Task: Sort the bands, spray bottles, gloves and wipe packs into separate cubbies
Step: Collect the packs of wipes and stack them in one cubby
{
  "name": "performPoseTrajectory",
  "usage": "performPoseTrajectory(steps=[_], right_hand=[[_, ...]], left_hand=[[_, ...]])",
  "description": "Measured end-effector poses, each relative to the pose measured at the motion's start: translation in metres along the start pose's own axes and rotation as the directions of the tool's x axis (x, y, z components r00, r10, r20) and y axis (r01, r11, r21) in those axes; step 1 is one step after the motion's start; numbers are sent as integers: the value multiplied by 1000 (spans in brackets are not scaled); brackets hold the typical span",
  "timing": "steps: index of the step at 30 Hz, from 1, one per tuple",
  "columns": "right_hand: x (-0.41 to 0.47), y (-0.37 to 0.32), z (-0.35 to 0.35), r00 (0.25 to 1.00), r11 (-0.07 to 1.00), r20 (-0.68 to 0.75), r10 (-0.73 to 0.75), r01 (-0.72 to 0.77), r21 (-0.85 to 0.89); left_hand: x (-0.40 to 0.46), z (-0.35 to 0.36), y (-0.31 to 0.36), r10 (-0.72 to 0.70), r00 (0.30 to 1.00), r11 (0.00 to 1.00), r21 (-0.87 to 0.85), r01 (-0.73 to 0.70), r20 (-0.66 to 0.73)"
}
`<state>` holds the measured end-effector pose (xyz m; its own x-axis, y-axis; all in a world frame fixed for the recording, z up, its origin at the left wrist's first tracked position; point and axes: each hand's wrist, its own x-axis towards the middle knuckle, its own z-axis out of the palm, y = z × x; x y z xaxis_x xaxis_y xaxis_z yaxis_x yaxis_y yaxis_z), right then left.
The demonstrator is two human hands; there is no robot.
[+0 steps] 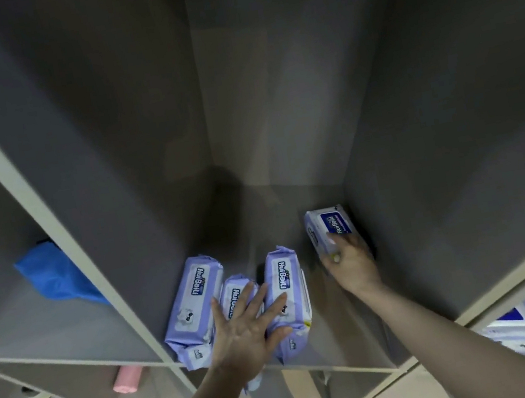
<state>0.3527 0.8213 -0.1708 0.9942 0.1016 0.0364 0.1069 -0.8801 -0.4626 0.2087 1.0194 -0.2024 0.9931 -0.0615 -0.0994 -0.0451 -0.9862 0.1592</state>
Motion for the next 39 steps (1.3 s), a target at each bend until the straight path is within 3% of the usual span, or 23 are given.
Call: performPoseTrajectory(steps=[3, 5, 10, 13, 16, 19, 21, 23, 25, 26, 33, 39], right_hand=[[22, 8, 4, 989, 983, 66, 135, -125, -134], [29, 20, 9, 966, 969, 118, 229, -215, -118], [34, 26, 15, 958, 925, 136, 252, -197, -325], [28, 21, 16, 952, 924, 123, 280, -232, -305], [7, 15, 17, 954, 948, 127, 273, -244, -206], [-18, 23, 15, 944, 944, 184, 275, -301, 134], [-41, 29, 13, 931, 803, 218, 294, -364, 471], [-64, 33, 14, 886, 606, 310, 345, -462, 647], [-80, 34, 14, 815, 442, 481, 323, -579, 685], [-84, 36, 13, 799, 421, 516, 308, -601, 680], [-68, 24, 9, 889, 590, 387, 247, -454, 668], [-64, 25, 13, 895, 570, 366, 254, -444, 691]], left_hand=[[2, -1, 1, -28, 999, 999, -15, 29, 36], [3, 0, 3, -38, 999, 999, -23, 39, 38], [3, -2, 1, -52, 998, 999, -12, 53, 30], [4, -3, 1, -49, 999, 999, 12, 49, 11], [5, -5, 1, -62, 997, 998, 12, 62, 41], [6, -5, 1, -78, 995, 997, 19, 77, 67], [6, -6, 1, -73, 994, 997, 9, 73, 85], [5, -6, 2, -68, 993, 998, 14, 67, 95], [4, -7, 2, -69, 992, 998, 15, 68, 109], [4, -7, 2, -66, 992, 998, 15, 65, 110], [6, -5, 2, -73, 988, 996, 64, 65, 134], [5, -8, 3, -74, 989, 997, 12, 73, 130]])
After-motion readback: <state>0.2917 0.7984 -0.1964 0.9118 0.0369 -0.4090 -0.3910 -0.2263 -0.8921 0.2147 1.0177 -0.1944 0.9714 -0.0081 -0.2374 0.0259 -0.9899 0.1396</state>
